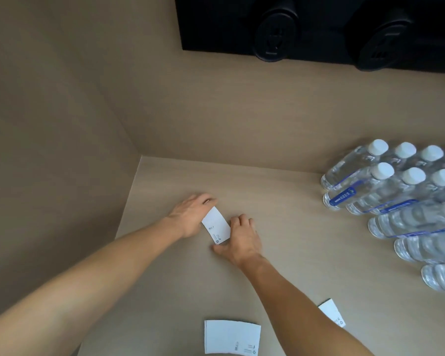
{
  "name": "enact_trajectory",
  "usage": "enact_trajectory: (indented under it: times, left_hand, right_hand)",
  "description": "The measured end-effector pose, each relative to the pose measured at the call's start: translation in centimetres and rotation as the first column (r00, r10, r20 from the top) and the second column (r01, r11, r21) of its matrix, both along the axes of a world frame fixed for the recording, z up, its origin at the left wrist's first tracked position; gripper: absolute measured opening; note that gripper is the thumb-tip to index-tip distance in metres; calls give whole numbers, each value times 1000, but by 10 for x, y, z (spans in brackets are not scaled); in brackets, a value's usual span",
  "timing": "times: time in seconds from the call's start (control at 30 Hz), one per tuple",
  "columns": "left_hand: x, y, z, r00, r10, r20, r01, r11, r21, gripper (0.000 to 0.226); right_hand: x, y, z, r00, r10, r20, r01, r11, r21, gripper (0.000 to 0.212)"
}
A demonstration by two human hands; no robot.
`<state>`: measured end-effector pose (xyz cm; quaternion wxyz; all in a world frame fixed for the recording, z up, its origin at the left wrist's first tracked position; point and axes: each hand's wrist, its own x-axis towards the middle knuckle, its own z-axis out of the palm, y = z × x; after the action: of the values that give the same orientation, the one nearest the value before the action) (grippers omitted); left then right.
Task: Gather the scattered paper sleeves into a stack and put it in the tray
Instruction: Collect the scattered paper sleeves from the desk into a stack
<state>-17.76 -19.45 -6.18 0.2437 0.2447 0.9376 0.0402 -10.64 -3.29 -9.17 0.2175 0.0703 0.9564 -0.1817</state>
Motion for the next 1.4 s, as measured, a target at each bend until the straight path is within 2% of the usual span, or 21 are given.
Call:
enact_trajectory:
  times: [0.2, 0.37, 0.53, 0.8, 0.97, 1.17, 1.4]
  left_hand:
    - [-13, 2, -14, 1000, -5, 14, 4, 999, 47, 53]
    - [-12, 2, -8, 999, -42, -6, 42, 999, -17, 46]
    - [16, -6, 2, 995, -101, 5, 101, 991, -88, 48]
    - [90, -12, 25, 987, -156, -26, 151, 981, -122, 54]
    - [140, -5, 35, 984, -165, -69, 158, 983, -95, 53]
    - [188, -1, 33, 995, -75, -61, 72, 996, -42, 57]
    - [230, 1, 20, 994, -100, -45, 100, 995, -10, 57]
  right_hand:
    - [-2, -9, -10, 999, -30, -25, 28, 998, -58, 61]
    - [-3, -4, -4, 1000, -27, -7, 26, 995, -97, 61]
    - [14, 2, 9, 999, 30, -17, -32, 991, -128, 60]
    - [71, 6, 46, 988, 153, 7, -152, 985, -82, 72]
    - [114, 19, 60, 980, 199, 2, -198, 978, -58, 71]
    - [155, 23, 68, 972, 234, -13, -234, 972, -19, 74]
    - [199, 27, 61, 970, 242, 25, -242, 970, 4, 71]
